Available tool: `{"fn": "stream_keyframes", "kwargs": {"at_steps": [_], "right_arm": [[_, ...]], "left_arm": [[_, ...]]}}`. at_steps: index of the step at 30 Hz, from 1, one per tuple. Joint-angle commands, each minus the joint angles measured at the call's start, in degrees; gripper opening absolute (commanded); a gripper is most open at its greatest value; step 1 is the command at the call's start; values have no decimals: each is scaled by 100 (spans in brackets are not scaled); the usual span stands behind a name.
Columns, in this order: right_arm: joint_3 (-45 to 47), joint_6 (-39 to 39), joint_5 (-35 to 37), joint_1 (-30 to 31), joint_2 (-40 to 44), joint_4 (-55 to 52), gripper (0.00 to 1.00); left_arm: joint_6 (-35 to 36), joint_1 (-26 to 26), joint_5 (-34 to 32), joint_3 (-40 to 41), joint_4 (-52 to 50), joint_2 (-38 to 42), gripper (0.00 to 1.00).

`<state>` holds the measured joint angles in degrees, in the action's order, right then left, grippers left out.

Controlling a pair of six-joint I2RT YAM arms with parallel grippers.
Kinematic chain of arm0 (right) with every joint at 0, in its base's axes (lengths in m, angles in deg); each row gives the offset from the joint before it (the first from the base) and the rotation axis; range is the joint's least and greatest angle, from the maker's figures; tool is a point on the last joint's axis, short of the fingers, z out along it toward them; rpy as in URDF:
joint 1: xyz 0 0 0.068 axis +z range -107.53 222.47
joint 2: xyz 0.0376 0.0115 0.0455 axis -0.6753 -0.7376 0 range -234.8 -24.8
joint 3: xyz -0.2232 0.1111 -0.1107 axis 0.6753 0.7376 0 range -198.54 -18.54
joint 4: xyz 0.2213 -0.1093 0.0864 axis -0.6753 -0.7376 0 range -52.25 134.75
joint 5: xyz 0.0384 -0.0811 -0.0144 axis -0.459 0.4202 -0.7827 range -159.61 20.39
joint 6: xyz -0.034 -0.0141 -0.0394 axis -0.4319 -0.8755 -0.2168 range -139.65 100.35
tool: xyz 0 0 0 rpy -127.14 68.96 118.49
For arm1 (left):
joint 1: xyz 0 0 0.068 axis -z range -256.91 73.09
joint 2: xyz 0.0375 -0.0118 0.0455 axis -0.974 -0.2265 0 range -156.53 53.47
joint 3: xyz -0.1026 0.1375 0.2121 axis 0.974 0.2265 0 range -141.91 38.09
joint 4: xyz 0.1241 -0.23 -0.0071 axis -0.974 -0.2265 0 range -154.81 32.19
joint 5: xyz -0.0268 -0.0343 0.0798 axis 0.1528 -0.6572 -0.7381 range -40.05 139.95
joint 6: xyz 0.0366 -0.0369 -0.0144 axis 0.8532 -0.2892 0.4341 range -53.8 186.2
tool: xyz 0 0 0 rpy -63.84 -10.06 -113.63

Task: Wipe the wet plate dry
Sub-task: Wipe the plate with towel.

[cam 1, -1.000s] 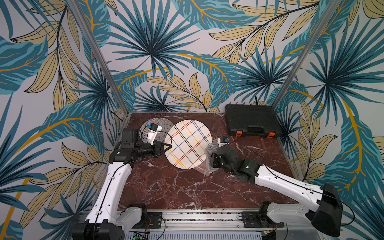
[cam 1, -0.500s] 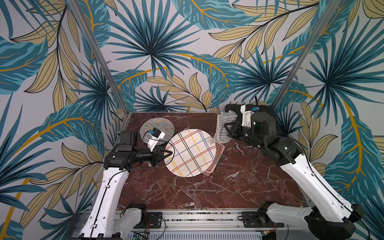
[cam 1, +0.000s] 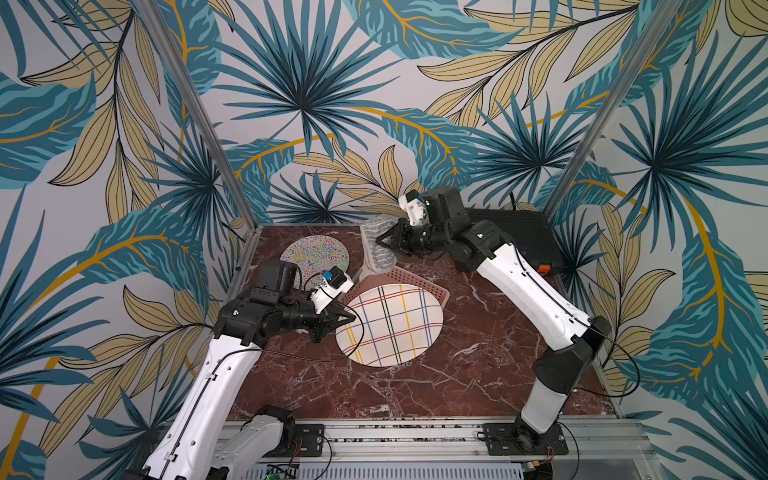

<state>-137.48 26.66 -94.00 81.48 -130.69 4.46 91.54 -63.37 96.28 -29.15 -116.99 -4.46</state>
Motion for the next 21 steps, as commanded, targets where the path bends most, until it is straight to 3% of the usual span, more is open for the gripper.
{"fn": "stream_keyframes", "kwargs": {"at_steps": [1, 9, 21], "right_arm": [[-481, -148, -920, 330, -289, -596, 0], [-475, -835, -1680, 616, -417, -1472, 0], [969, -1234, -1839, 433, 658, -1231, 0]], "left_arm": [[147, 169, -168, -334, 77, -69, 0], [231, 340, -467, -511, 143, -169, 0], [-63, 342, -763, -514, 465, -165, 0]]}}
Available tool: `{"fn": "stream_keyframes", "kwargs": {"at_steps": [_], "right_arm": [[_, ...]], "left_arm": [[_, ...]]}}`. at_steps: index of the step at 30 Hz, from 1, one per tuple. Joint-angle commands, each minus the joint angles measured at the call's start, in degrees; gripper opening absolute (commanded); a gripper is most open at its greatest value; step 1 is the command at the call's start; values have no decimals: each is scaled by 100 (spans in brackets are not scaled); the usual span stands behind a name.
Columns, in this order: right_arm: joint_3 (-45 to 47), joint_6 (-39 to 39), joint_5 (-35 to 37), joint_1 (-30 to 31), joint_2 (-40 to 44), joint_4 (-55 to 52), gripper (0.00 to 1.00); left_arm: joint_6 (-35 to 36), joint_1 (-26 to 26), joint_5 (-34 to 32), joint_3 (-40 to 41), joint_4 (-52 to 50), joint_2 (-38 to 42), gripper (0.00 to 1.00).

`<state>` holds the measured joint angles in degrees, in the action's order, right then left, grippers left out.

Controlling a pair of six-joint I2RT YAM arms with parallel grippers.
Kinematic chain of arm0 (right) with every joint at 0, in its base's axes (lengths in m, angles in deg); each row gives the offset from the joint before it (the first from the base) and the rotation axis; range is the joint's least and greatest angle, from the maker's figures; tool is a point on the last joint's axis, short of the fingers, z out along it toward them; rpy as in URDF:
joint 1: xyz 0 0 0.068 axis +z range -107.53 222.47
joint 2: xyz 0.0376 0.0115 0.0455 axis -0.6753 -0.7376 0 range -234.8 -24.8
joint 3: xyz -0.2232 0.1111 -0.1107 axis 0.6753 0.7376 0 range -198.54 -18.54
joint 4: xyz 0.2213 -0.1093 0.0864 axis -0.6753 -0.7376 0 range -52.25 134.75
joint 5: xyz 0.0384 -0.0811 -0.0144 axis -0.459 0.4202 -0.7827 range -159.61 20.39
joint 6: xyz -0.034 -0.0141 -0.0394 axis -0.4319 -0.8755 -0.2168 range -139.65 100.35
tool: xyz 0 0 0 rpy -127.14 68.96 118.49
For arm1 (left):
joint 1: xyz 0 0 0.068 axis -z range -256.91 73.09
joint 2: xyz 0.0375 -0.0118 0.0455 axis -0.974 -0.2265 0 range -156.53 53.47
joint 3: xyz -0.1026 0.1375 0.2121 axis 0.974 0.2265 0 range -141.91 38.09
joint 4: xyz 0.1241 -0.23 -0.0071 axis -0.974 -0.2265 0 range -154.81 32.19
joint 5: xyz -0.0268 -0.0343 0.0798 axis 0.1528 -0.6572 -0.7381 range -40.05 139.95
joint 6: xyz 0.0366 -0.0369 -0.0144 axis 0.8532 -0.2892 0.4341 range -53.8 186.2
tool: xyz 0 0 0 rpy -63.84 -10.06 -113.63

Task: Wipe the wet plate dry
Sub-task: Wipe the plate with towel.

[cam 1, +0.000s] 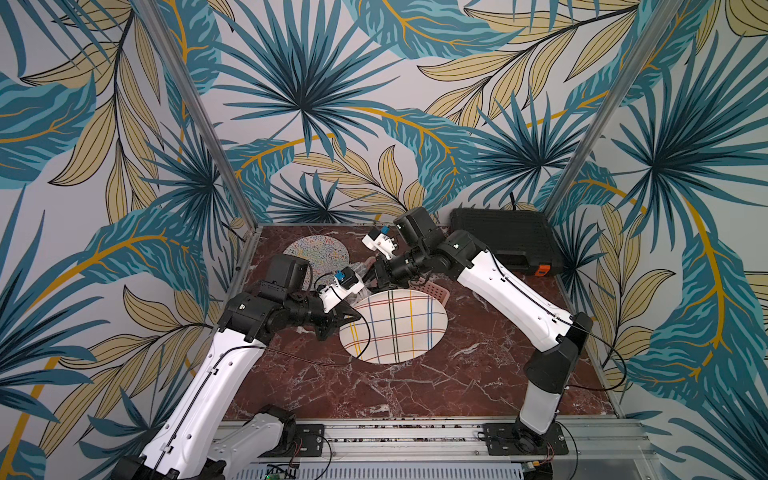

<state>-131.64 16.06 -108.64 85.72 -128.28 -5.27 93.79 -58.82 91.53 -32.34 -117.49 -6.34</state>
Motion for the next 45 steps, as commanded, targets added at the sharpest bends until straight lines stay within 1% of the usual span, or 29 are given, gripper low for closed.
{"fn": "stream_keyframes", "kwargs": {"at_steps": [1, 6, 16, 20, 22, 26, 32, 35, 37, 40, 45], "right_arm": [[549, -143, -389, -41, 551, -127, 0], [1308, -42, -378, -376, 1149, 243, 0], [2789, 263, -448, -1075, 2117, 1034, 0], [3222, 351, -495, -1308, 2389, 1264, 0], [3430, 415, -519, -1401, 2497, 1394, 0], [3722, 491, -516, -1548, 2731, 1542, 0], [4073, 605, -544, -1682, 2947, 1786, 0], [4236, 667, -566, -1722, 2997, 1927, 0], [4326, 675, -555, -1751, 3041, 1997, 0], [4443, 651, -499, -1781, 3095, 2057, 0], [4633, 689, -440, -1814, 3132, 2238, 0]], "left_arm": [[-294, -112, -317, -198, 518, 22, 0], [-454, -112, -370, -173, 617, 27, 0], [-673, -159, -222, -311, 668, 30, 0], [-831, -328, 6, -329, 747, 40, 0], [-961, -499, 200, -324, 849, 33, 0], [-1203, -857, 565, -332, 1023, -10, 0], [-1555, -1078, 862, -270, 1283, -63, 0], [-1896, -1247, 1162, -216, 1539, -114, 0], [-2225, -1457, 1372, -199, 1764, -160, 0], [-2466, -1651, 1454, -194, 1988, -224, 0], [-2737, -1721, 1628, 10, 2182, -277, 0]]}}
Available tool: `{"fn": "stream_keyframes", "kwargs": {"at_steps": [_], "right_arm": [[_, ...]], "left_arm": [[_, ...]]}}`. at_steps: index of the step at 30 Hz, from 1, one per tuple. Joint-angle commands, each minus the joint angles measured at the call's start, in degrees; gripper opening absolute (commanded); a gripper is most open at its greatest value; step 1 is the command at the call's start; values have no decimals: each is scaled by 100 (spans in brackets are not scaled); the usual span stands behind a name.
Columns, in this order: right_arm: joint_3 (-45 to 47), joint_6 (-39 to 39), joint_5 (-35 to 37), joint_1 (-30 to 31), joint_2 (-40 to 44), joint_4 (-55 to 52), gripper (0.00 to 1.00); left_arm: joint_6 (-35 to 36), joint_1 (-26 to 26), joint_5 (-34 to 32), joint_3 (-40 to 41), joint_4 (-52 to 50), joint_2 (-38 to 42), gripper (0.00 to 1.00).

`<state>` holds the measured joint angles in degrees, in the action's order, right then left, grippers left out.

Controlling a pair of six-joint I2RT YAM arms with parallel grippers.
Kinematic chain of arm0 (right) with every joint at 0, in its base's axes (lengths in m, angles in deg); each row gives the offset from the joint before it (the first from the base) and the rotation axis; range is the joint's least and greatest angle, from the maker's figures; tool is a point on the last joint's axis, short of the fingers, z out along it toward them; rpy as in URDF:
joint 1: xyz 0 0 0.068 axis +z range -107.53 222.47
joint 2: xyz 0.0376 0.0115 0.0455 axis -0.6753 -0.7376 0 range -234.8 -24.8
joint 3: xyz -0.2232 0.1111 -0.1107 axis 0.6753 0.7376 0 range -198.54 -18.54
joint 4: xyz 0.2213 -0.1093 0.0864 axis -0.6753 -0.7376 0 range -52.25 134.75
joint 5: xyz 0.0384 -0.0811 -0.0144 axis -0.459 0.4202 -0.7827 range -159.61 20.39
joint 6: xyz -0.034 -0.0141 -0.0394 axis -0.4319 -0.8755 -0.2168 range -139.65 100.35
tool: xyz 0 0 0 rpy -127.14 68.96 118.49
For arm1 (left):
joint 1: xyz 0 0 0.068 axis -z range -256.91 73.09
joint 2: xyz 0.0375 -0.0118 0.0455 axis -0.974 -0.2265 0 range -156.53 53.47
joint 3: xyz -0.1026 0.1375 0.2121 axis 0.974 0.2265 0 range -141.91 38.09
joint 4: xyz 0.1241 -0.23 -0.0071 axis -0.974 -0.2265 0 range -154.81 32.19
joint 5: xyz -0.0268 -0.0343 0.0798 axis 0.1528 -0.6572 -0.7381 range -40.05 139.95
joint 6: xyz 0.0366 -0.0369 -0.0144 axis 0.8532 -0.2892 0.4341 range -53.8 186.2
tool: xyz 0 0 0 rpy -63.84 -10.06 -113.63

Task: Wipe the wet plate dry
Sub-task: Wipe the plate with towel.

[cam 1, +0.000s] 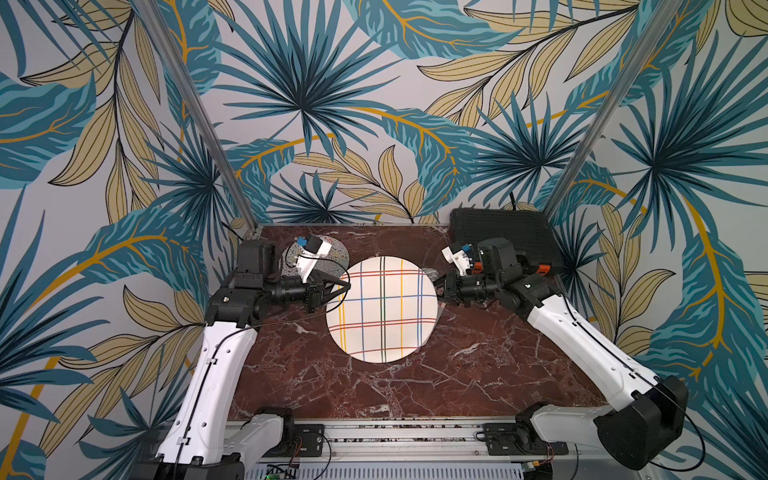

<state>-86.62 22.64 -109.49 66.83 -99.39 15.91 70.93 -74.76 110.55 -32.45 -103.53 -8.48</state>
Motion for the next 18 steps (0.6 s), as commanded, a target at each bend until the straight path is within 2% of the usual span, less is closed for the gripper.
{"fn": "stream_keyframes", "kwargs": {"at_steps": [1, 7, 11, 18], "right_arm": [[162, 48, -328, 77, 243, 163, 0], [335, -83, 36, 78, 324, 344, 0], [517, -378, 366, 75, 409, 401, 0], [923, -572, 610, 172, 487, 932, 0]], "left_arm": [[-523, -134, -250, 88, 833, -65, 0], [-1234, -158, -148, 426, 1309, -65, 0], [-1745, -160, -344, 655, 1744, 71, 0], [-2292, -163, -233, 768, 2020, -24, 0]]}}
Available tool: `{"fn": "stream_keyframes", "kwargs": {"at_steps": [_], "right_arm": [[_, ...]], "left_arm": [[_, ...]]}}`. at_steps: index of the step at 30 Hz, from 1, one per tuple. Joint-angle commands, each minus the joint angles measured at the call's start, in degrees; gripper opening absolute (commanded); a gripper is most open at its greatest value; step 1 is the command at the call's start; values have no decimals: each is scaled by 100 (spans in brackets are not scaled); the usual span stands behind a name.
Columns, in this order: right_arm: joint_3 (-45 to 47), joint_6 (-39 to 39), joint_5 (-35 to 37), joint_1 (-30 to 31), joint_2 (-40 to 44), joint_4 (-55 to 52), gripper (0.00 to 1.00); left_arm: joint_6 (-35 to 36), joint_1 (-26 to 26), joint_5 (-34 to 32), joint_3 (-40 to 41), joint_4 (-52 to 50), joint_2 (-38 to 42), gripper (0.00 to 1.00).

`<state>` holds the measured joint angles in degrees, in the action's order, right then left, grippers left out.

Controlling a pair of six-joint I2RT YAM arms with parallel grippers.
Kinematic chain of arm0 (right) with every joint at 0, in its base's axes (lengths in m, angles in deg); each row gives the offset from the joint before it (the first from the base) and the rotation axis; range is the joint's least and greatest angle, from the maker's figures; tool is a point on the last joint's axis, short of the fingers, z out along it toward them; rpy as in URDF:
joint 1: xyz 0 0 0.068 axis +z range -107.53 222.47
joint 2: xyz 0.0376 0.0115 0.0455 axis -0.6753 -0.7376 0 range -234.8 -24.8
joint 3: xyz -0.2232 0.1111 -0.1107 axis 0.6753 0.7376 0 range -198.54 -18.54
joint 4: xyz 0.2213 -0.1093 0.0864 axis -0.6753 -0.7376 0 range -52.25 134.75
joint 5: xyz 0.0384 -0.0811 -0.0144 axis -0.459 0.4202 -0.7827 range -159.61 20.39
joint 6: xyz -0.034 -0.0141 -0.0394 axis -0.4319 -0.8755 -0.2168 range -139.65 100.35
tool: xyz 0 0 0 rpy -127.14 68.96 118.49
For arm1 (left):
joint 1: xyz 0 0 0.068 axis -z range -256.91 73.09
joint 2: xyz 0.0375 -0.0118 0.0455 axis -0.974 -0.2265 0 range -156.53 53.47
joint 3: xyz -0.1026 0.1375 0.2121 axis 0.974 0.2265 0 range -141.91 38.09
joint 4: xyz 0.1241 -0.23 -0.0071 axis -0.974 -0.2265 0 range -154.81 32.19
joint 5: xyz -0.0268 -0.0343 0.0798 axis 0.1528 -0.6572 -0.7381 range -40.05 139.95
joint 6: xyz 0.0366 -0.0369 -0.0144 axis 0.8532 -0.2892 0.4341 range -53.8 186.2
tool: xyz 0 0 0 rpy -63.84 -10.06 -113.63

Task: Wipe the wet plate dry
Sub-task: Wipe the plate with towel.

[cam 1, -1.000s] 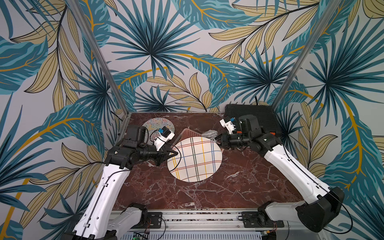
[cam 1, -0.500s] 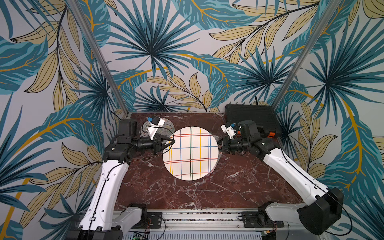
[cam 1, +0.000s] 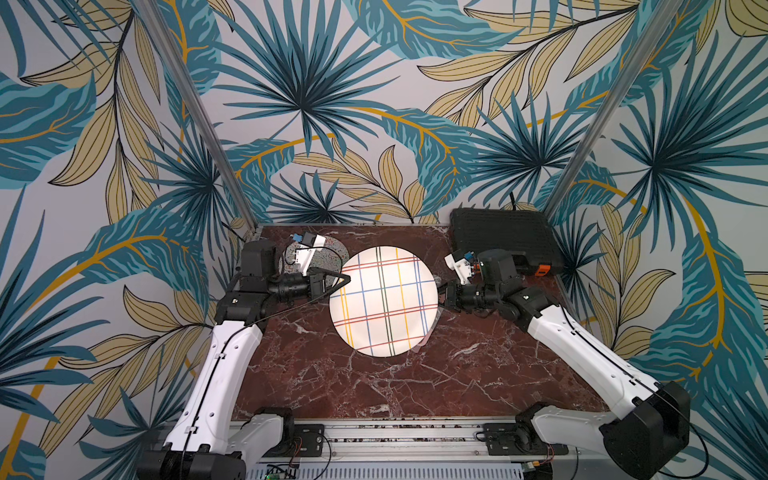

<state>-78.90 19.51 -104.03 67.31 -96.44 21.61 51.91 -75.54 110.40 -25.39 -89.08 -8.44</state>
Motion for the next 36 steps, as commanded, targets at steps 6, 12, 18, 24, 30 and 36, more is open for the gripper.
{"fn": "stream_keyframes", "kwargs": {"at_steps": [6, 12, 18, 24, 30, 36], "right_arm": [[433, -496, 412, 393, 477, 751, 0], [540, -878, 1143, 1030, 581, 881, 0], [867, -985, 2198, 1555, 804, 1526, 0], [962, -1227, 3105, 1970, 914, 1816, 0], [1213, -1203, 3263, 1979, 1108, 2116, 0], [1355, -1096, 3573, 2406, 966, 2560, 0]], "left_arm": [[-638, -106, -275, 151, 816, -114, 0], [-996, -143, -139, 253, 1094, -200, 0], [-1143, -206, -112, 263, 1136, -288, 0], [-1296, -334, -121, 388, 1385, -286, 0], [-1432, -491, -38, 376, 1466, -374, 0], [-1598, -489, 18, 450, 1715, -379, 0]]}}
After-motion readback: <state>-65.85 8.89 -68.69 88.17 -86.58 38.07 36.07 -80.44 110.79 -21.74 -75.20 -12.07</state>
